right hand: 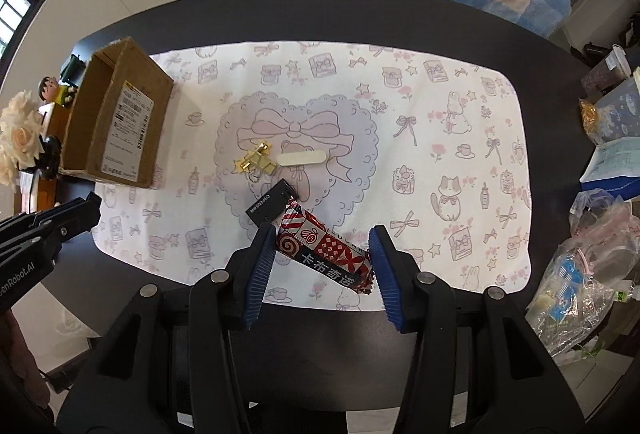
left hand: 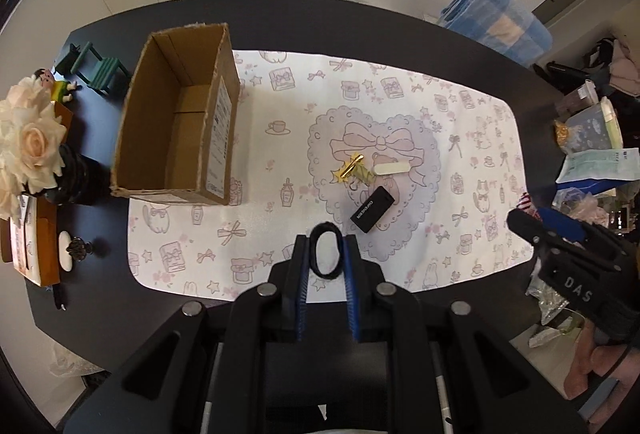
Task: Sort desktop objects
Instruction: 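Lift the candy bar with right gripper while left gripper carries hair tie toward box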
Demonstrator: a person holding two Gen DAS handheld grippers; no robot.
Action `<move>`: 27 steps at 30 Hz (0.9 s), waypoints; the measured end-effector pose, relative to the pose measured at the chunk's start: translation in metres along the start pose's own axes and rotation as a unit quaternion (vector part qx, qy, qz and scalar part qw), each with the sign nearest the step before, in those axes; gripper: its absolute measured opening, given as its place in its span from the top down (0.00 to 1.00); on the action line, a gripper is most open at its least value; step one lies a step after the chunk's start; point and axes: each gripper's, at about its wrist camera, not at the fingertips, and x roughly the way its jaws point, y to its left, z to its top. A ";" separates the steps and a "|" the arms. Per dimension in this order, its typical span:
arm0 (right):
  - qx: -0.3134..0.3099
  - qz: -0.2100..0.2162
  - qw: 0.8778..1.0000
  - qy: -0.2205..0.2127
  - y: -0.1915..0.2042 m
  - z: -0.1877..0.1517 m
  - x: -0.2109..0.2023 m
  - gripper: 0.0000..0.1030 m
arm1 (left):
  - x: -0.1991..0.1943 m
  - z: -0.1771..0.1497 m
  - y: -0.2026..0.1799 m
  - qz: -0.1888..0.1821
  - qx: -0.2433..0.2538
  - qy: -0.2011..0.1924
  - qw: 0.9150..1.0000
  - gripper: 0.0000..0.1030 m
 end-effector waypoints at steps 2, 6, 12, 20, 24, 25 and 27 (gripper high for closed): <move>0.006 0.000 1.000 -0.010 0.003 0.000 -0.027 0.52 | -0.021 -0.002 0.002 0.004 0.005 -0.007 1.000 0.84; 0.003 0.002 0.999 -0.037 0.026 0.019 -0.069 0.52 | -0.059 -0.006 0.006 0.012 0.013 -0.020 1.000 0.84; -0.007 0.003 0.998 -0.056 0.052 0.026 -0.102 0.52 | -0.095 -0.008 0.019 0.025 0.011 -0.043 0.999 0.84; -0.018 0.008 0.998 -0.060 0.091 0.039 -0.101 0.52 | -0.106 -0.009 0.043 0.034 -0.005 -0.054 0.998 0.84; -0.019 0.009 0.998 -0.060 0.101 0.049 -0.100 0.52 | -0.103 -0.006 0.052 0.039 -0.006 -0.048 0.998 0.84; -0.019 0.009 0.998 -0.058 0.102 0.051 -0.099 0.52 | -0.102 -0.006 0.053 0.040 -0.004 -0.047 0.998 0.84; -0.020 0.008 0.998 -0.053 0.105 0.054 -0.096 0.52 | -0.100 -0.004 0.056 0.043 -0.001 -0.045 0.998 0.84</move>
